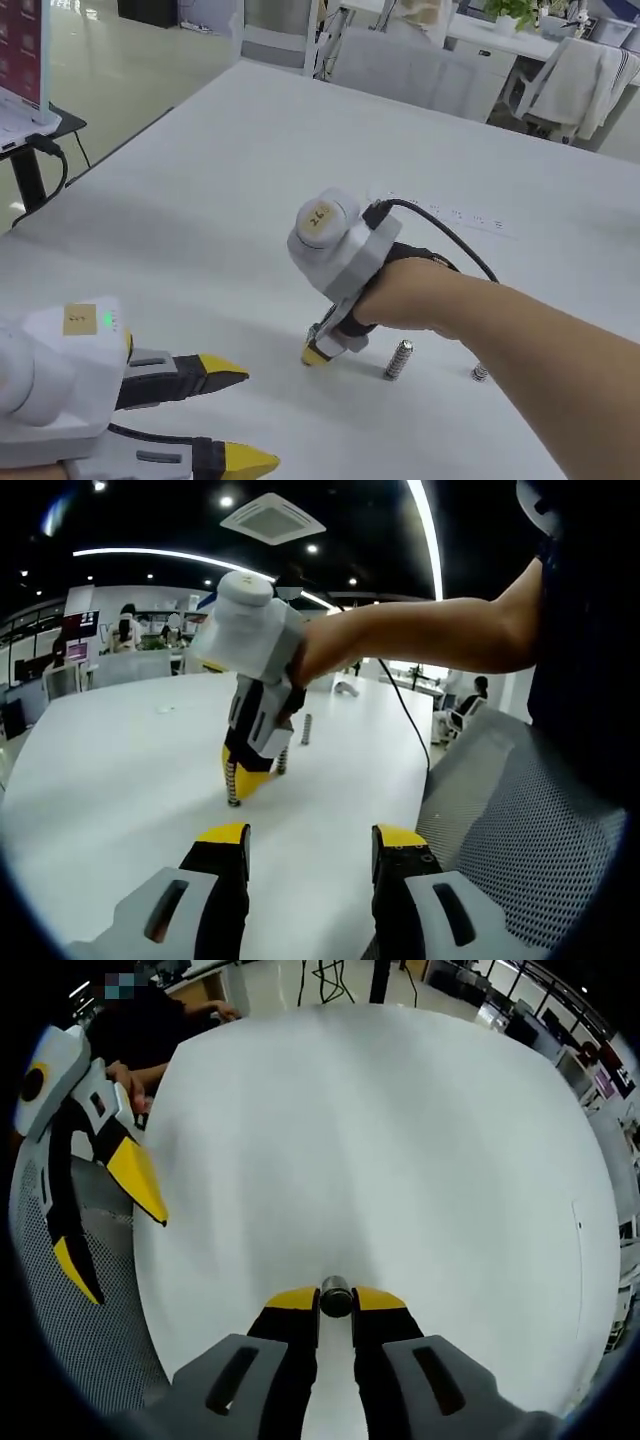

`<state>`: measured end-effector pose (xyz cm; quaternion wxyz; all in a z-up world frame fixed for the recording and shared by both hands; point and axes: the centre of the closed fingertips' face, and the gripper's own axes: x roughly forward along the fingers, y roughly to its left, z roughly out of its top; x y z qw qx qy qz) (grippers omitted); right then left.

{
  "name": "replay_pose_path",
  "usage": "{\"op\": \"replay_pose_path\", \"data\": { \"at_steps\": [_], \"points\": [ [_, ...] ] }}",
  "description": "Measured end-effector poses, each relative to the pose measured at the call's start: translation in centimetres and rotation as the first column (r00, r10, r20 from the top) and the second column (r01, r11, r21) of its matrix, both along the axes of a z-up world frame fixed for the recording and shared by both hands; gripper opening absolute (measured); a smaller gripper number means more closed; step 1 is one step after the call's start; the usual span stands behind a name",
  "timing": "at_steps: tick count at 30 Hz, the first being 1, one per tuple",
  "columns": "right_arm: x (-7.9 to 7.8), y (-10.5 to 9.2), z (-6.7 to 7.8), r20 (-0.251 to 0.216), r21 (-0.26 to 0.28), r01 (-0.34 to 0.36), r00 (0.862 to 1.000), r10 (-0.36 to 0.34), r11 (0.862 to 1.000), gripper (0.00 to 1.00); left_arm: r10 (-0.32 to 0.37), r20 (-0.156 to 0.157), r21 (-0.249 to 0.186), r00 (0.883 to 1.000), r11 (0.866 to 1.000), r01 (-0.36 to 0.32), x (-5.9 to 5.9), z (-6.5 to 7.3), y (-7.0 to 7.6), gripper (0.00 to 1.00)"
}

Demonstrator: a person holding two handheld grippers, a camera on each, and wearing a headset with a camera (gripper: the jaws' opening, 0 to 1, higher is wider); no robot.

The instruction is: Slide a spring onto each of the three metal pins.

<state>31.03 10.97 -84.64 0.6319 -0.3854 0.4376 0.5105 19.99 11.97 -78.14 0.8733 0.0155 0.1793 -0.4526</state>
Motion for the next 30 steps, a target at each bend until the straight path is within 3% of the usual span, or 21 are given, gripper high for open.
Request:
{"op": "replay_pose_path", "data": {
  "at_steps": [16,30],
  "points": [
    [0.0,-1.2,1.1,0.020,0.020,0.002,1.000,-0.002,1.000,0.20,-0.001,0.003,0.006,1.000,1.000,0.001,0.3,0.3,-0.1,0.44],
    [-0.9,-2.3,4.7,0.050,0.162,0.051,0.997,-0.060,0.985,0.21,-0.008,-0.005,0.013,1.000,1.000,0.008,0.5,0.6,-0.3,0.46]
  ]
}}
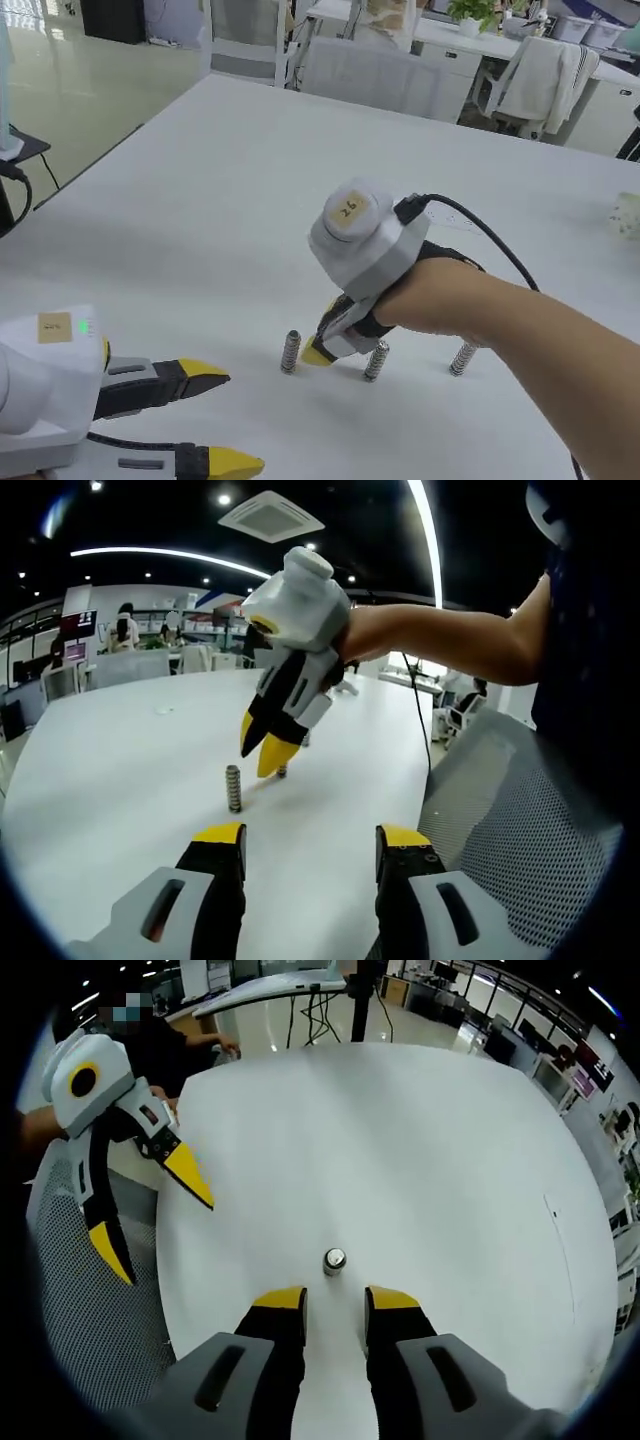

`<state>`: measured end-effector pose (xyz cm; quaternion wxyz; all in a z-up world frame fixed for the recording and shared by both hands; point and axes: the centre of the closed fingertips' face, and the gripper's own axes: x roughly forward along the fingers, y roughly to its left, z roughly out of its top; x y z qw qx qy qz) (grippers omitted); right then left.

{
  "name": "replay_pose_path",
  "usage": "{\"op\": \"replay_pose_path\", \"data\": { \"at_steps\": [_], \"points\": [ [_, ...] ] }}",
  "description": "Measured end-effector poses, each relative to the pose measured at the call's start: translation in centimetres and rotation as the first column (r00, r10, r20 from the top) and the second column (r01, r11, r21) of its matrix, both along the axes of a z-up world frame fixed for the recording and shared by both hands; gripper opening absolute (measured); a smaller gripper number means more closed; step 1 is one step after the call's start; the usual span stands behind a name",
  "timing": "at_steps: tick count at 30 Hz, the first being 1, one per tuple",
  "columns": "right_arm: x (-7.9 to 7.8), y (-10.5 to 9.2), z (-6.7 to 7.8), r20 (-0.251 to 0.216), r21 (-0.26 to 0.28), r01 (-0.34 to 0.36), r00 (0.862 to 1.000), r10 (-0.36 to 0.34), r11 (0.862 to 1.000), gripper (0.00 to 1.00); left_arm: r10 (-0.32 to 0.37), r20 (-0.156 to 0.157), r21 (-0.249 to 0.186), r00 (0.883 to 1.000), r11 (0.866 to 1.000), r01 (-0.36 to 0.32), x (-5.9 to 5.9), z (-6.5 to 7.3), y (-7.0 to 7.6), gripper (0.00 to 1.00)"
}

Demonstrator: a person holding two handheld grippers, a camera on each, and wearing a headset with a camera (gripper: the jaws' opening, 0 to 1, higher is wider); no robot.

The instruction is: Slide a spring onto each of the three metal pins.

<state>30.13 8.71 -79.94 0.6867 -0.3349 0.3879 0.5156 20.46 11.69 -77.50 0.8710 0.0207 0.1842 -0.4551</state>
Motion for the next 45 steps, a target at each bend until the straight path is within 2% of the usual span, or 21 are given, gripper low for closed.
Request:
{"op": "replay_pose_path", "data": {
  "at_steps": [2,8,14,24,28,37,45],
  "points": [
    [-0.5,0.0,0.6,-0.002,0.032,0.008,1.000,-0.008,0.999,0.22,0.000,-0.001,0.001,1.000,1.000,0.000,0.1,0.0,0.0,0.47],
    [-2.0,-0.7,1.8,0.014,0.080,0.010,1.000,-0.011,0.997,0.22,0.001,-0.001,0.005,1.000,1.000,-0.001,0.2,0.1,0.0,0.48],
    [-3.9,-1.3,3.0,0.017,0.159,0.025,0.999,-0.028,0.987,0.22,0.002,0.002,0.004,1.000,1.000,-0.002,0.5,0.4,-0.1,0.49],
    [-6.0,-4.1,4.1,0.034,0.245,0.074,0.996,-0.085,0.967,0.23,0.004,0.009,0.006,1.000,1.000,-0.004,0.6,0.9,-0.3,0.50],
    [-6.3,-5.6,4.4,0.044,0.262,0.091,0.993,-0.106,0.961,0.24,0.010,0.012,0.007,1.000,1.000,-0.010,0.6,1.1,-0.2,0.50],
    [-6.0,-9.8,5.8,0.073,0.310,0.164,0.978,-0.195,0.937,0.25,0.034,0.017,0.004,0.999,0.999,-0.034,0.7,1.5,0.0,0.51],
    [-4.5,-13.5,7.3,0.102,0.384,0.237,0.950,-0.296,0.892,0.26,0.045,0.019,0.009,0.999,0.999,-0.045,0.8,1.6,0.0,0.52]
  ]
}}
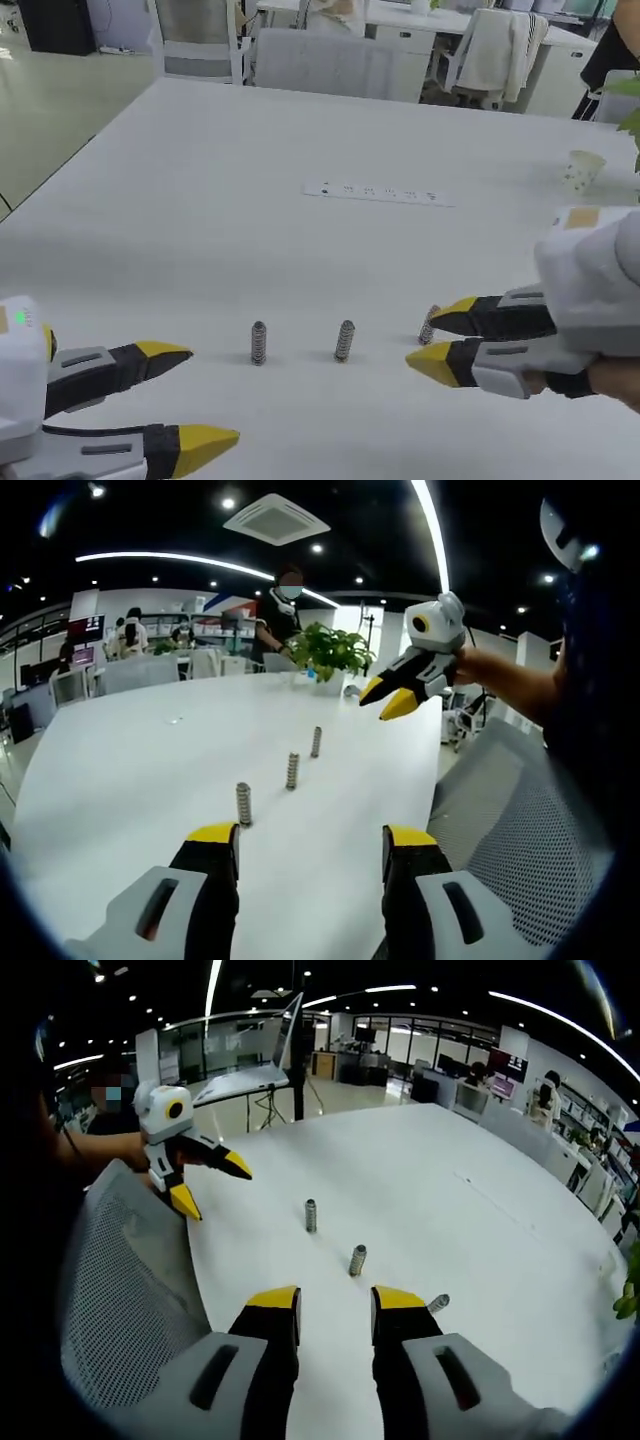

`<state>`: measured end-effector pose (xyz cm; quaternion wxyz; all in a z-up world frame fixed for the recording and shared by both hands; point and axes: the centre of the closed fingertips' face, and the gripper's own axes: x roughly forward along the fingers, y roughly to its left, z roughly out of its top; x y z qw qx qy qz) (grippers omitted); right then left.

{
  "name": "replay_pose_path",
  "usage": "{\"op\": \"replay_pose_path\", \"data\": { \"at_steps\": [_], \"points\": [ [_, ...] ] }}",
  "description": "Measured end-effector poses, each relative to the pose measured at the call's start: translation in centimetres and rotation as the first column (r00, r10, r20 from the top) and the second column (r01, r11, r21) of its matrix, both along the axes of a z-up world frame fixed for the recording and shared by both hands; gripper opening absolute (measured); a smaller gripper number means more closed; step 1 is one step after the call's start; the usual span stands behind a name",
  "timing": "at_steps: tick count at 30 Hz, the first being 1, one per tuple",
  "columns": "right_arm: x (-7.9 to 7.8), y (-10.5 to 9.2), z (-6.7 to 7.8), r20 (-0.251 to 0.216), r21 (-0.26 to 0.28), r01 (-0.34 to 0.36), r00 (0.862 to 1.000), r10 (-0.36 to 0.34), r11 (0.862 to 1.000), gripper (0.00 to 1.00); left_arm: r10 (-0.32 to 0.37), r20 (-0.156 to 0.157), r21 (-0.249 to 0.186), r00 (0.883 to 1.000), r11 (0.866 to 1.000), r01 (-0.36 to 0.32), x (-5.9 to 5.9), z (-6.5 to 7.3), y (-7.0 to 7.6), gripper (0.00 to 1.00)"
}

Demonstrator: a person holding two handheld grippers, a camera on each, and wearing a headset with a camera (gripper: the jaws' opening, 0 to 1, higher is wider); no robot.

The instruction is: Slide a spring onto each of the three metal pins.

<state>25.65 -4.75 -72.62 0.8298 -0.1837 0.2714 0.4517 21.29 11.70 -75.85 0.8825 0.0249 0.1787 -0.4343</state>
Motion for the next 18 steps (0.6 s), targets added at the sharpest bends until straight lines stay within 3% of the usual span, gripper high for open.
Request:
{"op": "replay_pose_path", "data": {
  "at_steps": [9,18],
  "points": [
    [1.0,-3.4,-0.5,0.029,0.063,0.046,0.998,-0.048,0.997,0.35,0.022,0.009,0.004,1.000,1.000,-0.022,0.6,0.4,0.3,0.53],
    [1.6,-6.0,-1.4,0.026,0.122,0.093,0.995,-0.096,0.988,0.45,0.038,0.003,0.006,0.999,0.999,-0.038,0.9,-0.1,0.2,0.55]
  ]
}}
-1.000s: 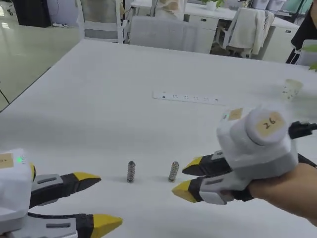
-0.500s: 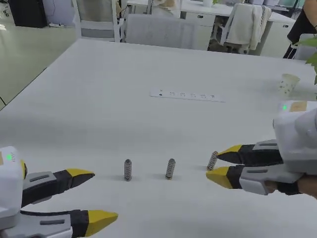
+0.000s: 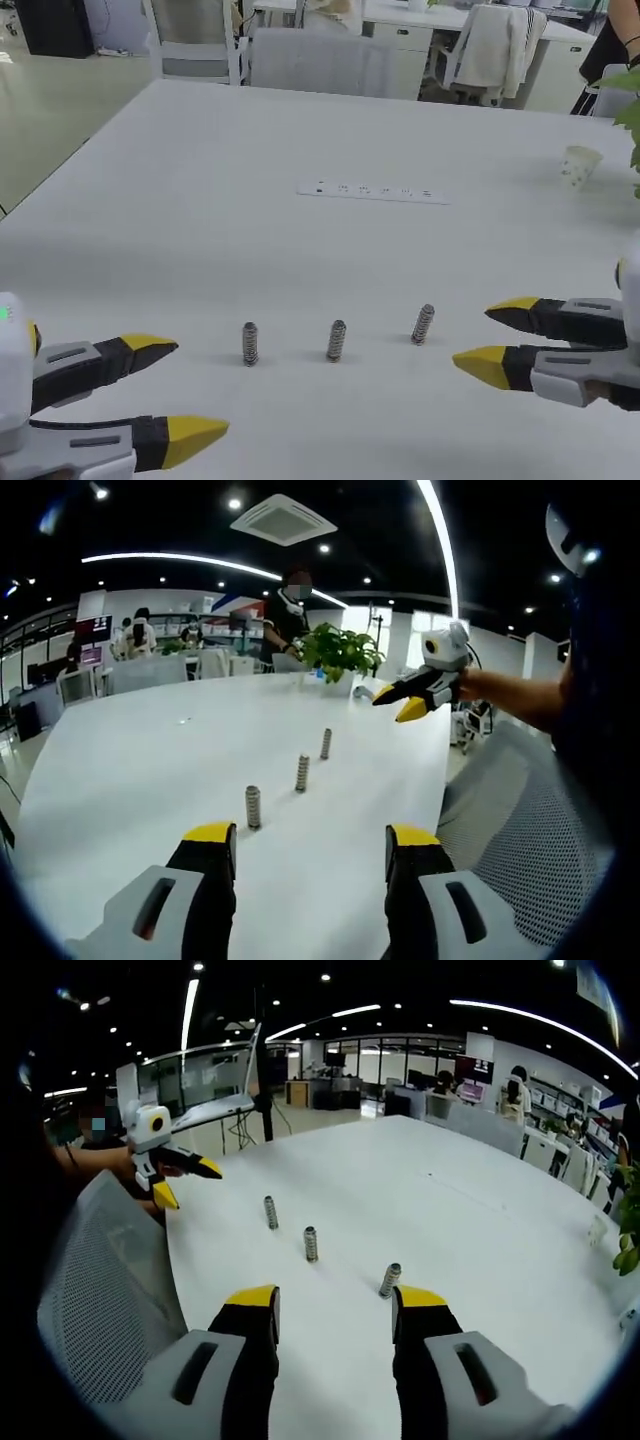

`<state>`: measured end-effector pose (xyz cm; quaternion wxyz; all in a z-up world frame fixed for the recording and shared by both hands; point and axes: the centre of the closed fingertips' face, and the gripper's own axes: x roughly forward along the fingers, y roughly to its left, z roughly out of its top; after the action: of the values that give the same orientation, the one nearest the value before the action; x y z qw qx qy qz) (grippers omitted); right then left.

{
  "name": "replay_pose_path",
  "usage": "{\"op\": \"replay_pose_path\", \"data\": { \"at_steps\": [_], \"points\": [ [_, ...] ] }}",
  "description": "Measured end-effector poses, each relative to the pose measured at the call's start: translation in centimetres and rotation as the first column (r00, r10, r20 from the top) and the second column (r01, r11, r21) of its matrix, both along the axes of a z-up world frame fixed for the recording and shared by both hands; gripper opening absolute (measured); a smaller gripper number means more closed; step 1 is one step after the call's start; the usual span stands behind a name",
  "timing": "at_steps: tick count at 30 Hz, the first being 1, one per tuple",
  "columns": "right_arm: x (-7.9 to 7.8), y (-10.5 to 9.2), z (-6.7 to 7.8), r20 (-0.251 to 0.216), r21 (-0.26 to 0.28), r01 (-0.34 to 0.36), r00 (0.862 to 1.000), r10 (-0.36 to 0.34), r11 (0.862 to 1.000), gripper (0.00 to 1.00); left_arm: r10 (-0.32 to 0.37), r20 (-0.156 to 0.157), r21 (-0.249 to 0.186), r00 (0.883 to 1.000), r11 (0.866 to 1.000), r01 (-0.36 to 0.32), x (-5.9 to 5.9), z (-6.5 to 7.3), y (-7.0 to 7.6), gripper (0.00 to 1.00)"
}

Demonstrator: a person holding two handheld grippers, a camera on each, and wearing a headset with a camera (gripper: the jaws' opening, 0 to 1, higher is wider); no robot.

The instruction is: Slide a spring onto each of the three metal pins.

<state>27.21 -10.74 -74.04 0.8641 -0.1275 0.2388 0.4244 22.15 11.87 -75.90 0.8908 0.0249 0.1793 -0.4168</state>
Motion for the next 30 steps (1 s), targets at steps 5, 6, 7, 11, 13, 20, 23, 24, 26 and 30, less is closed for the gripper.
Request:
{"op": "replay_pose_path", "data": {
  "at_steps": [5,6,7,11,13,20,23,24,26,30],
  "points": [
    [-0.3,-0.8,-1.0,0.000,0.012,-0.006,1.000,0.006,1.000,0.53,0.002,-0.017,0.010,1.000,1.000,-0.002,-0.2,-0.7,0.0,0.57],
    [-0.3,-0.9,-1.3,0.003,0.011,-0.010,1.000,0.010,1.000,0.54,0.002,-0.021,0.011,1.000,1.000,-0.002,-0.2,-0.9,0.0,0.57],
    [-0.4,-1.1,-1.4,0.003,0.011,-0.009,1.000,0.009,1.000,0.56,0.003,-0.022,0.011,1.000,1.000,-0.003,-0.2,-0.9,0.1,0.58],
    [-0.7,-1.1,-2.3,0.016,0.008,-0.022,1.000,0.021,1.000,0.61,0.014,-0.033,0.008,0.999,1.000,-0.014,-0.1,-1.4,0.3,0.61],
    [-0.5,-1.3,-2.7,0.019,0.005,-0.017,1.000,0.017,1.000,0.66,0.024,-0.039,0.008,0.999,1.000,-0.024,0.1,-1.6,0.4,0.62],
    [-0.4,-2.0,-3.3,0.002,0.028,0.001,1.000,-0.002,1.000,0.76,0.035,-0.044,0.007,0.998,0.999,-0.035,0.3,-2.1,0.3,0.68],
    [-0.5,-2.0,-3.5,0.000,0.027,-0.005,1.000,0.005,1.000,0.78,0.036,-0.045,0.002,0.998,0.999,-0.036,0.4,-2.2,0.3,0.70],
    [-0.5,-2.1,-3.5,0.004,0.026,-0.004,1.000,0.004,1.000,0.78,0.039,-0.044,0.002,0.998,0.999,-0.039,0.5,-2.2,0.3,0.71],
    [-0.4,-2.0,-3.4,0.002,0.047,0.004,1.000,-0.004,0.999,0.80,0.045,-0.042,-0.002,0.998,0.999,-0.045,0.6,-2.2,0.3,0.73],
    [-0.3,-2.0,-3.5,0.005,0.050,0.013,1.000,-0.014,0.999,0.81,0.059,-0.046,0.000,0.997,0.998,-0.059,0.8,-2.4,0.4,0.78]
  ]
}}
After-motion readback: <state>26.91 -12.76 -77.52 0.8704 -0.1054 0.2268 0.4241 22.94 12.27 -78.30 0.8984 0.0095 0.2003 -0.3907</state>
